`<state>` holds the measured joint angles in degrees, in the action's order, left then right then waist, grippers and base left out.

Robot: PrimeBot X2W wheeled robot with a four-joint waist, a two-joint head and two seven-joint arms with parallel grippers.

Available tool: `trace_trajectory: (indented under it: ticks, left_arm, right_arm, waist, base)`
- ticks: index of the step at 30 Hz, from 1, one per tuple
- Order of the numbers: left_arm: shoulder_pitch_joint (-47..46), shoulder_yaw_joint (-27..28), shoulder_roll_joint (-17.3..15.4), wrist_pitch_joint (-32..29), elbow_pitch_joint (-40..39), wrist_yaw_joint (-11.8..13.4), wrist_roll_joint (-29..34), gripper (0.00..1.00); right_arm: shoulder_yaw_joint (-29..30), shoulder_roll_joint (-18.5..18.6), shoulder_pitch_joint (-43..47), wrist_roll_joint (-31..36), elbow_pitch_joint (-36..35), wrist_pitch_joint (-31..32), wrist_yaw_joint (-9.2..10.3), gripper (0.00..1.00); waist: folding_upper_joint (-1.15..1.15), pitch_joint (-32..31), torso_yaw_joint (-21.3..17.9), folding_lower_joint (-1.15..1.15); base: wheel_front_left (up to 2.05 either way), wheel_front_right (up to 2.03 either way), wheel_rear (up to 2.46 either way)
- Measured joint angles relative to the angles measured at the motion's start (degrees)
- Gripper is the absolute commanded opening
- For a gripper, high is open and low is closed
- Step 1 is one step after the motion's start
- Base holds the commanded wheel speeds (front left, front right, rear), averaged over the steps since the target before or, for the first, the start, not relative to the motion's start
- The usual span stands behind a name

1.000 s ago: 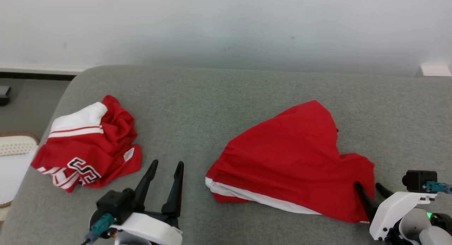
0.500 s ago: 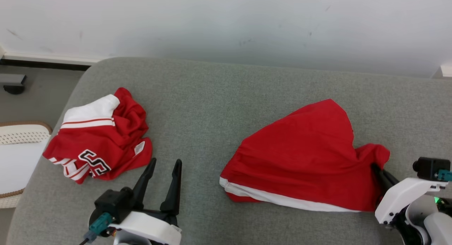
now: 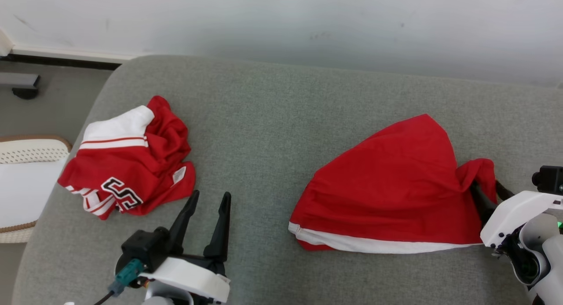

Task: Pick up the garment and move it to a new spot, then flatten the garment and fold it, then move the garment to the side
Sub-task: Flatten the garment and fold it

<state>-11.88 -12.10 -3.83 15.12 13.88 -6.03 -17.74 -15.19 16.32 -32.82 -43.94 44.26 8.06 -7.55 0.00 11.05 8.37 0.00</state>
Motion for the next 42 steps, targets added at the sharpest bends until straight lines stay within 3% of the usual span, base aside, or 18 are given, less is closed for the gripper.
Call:
trace_trajectory:
  ticks: [8, 15, 22, 26, 34, 42]
  left_arm:
    - [1.08, 2.15, 0.48, 0.00, -0.62, -0.44, 1.43, 1.00]
    - [3.98, 5.42, 0.69, 0.00, -1.11, -0.33, 2.98, 1.00]
    - [5.99, 8.40, 0.80, 0.00, -2.01, -0.25, 4.01, 1.00]
    - [6.81, 9.61, 0.87, 0.00, -2.75, -0.15, 4.34, 1.00]
    - [8.53, 10.02, 0.99, 0.00, -4.21, -0.16, 4.63, 1.00]
    - [8.48, 8.98, 0.99, 0.00, -4.33, -0.18, 4.63, 1.00]
  right_arm:
    - [-1.45, 0.35, 1.43, 0.00, -2.34, -7.58, 0.00, 1.00]
    - [-4.95, 2.11, 6.73, 3.49, -12.79, -16.22, 0.00, 1.00]
    - [-1.38, 3.15, 14.77, 9.17, -22.73, -21.12, 0.00, 1.00]
    - [2.19, 1.24, 21.23, 12.45, -27.46, -22.30, 0.00, 1.00]
    - [6.67, -5.33, 30.57, 16.84, -29.29, -22.85, 0.00, 1.00]
    - [7.99, -5.38, 30.56, 18.28, -29.40, -22.98, 0.00, 1.00]
  waist:
    - [0.00, -3.44, -2.19, 0.00]
    - [0.00, -7.64, -6.01, 0.00]
    - [0.00, -10.65, -10.04, -0.01]
    - [0.00, -11.37, -11.47, 0.00]
    - [0.00, -11.01, -12.24, 0.00]
    - [0.00, -11.10, -12.20, -0.01]
  base:
    - [0.00, 0.00, 0.00]
    - [0.00, 0.00, 0.00]
    - [0.00, 0.00, 0.00]
    - [0.00, 0.00, 0.00]
    - [0.00, 0.00, 0.00]
    - [0.00, 0.00, 0.00]
